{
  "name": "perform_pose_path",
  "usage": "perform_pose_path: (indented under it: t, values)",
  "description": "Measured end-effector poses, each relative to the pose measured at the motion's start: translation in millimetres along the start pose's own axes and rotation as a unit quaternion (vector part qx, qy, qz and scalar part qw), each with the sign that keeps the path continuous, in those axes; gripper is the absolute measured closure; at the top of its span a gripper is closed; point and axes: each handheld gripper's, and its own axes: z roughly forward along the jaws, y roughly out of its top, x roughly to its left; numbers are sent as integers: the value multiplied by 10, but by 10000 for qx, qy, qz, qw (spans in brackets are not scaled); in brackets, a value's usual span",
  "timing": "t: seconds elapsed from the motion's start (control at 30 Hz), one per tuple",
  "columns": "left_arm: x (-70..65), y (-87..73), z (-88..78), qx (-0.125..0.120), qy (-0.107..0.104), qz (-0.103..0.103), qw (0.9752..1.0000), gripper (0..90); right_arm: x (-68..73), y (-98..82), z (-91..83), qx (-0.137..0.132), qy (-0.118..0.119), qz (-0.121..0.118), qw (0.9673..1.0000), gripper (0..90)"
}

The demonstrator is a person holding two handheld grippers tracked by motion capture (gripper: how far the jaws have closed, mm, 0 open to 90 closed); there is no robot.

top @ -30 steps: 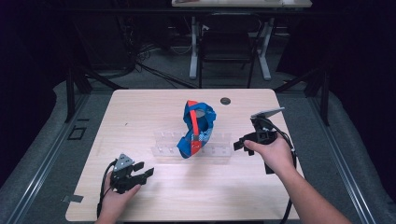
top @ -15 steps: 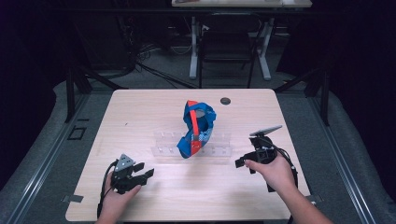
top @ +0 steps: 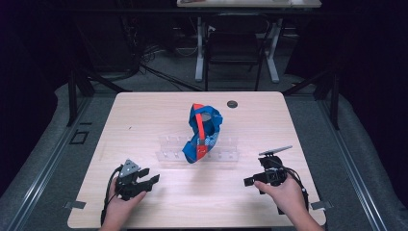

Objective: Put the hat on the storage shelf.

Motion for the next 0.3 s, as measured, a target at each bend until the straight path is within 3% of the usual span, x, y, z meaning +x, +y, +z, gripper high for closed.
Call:
perform_pose_path:
  t: [0.13, 0.3]
  values:
    - [-14, 0, 8, -37, -27, 20, 10000, 477, 1, -94, 37, -109, -57, -87, 9999, 514]
    - [-43, 8, 14, -5, -67, 75, 9999, 474, -41, -199, 68, -445, 73, 21, 9990, 515]
